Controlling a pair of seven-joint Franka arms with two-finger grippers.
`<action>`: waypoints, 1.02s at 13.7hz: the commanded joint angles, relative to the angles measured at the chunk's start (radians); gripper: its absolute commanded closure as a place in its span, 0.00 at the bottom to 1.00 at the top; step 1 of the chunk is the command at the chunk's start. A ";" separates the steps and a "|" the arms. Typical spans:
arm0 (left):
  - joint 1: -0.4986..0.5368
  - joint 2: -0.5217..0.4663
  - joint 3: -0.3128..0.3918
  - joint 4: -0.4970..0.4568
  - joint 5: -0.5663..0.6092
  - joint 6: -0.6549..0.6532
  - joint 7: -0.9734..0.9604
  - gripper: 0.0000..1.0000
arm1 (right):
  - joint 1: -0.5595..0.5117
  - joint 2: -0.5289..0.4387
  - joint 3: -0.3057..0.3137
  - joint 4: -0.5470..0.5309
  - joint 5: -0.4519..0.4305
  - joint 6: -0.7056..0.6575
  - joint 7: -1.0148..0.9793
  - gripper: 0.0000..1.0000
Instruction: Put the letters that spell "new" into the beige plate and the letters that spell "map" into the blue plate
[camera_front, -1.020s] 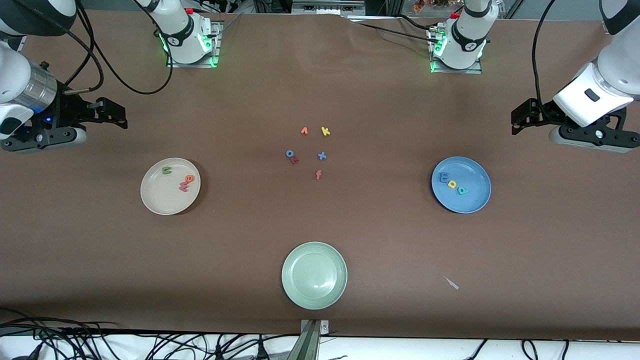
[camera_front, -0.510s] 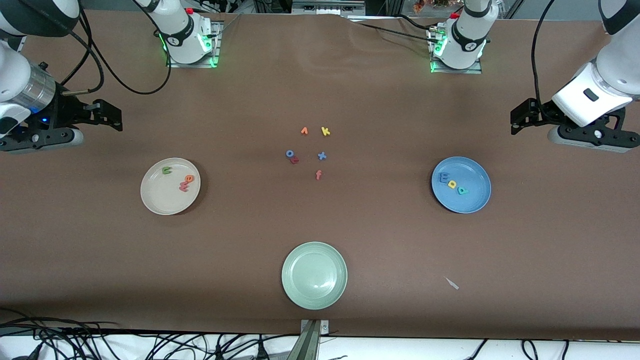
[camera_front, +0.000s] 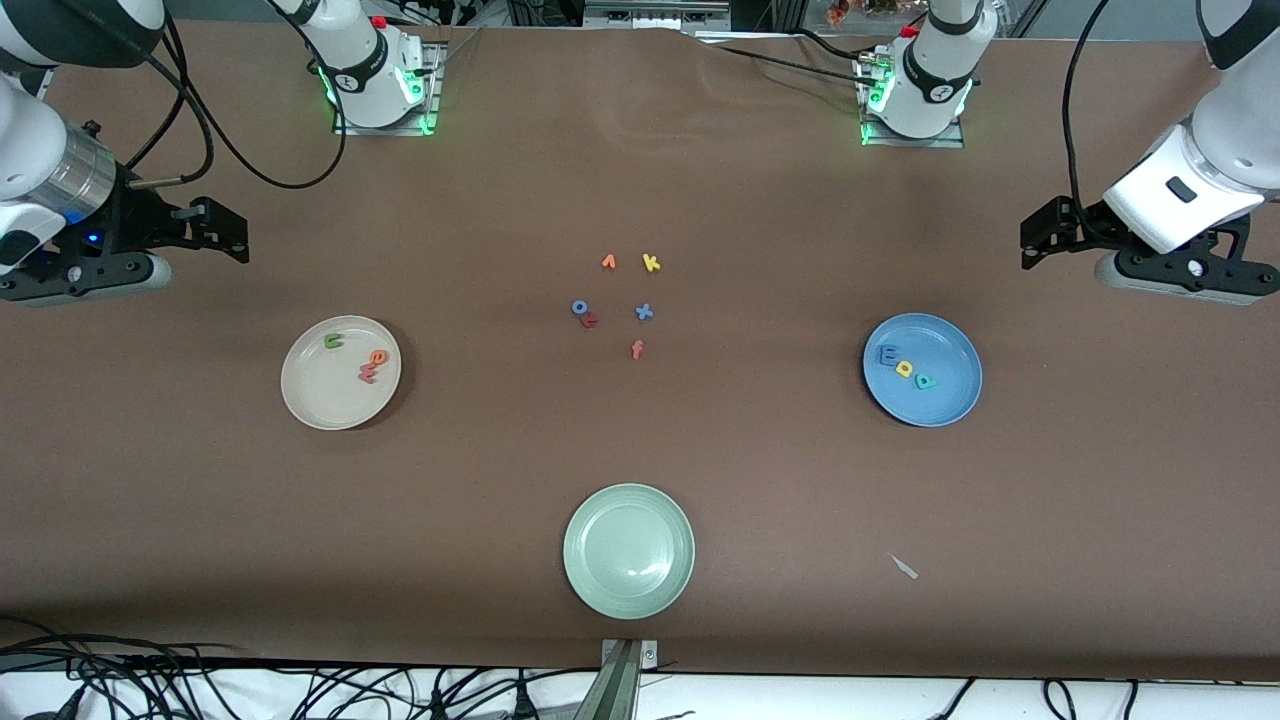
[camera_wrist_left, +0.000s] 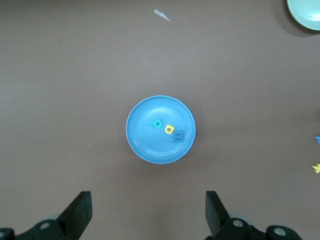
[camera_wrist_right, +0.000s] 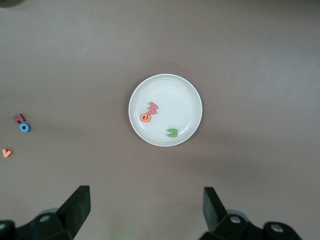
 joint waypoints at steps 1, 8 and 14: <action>-0.005 0.012 0.001 0.031 0.000 -0.024 0.001 0.00 | 0.001 -0.015 0.008 0.007 -0.003 -0.009 0.016 0.00; -0.005 0.012 0.001 0.031 0.000 -0.022 0.001 0.00 | 0.004 -0.006 0.006 0.017 -0.001 -0.011 0.010 0.00; -0.006 0.012 0.001 0.031 0.000 -0.022 0.001 0.00 | 0.004 0.003 0.008 0.020 0.000 -0.003 0.008 0.00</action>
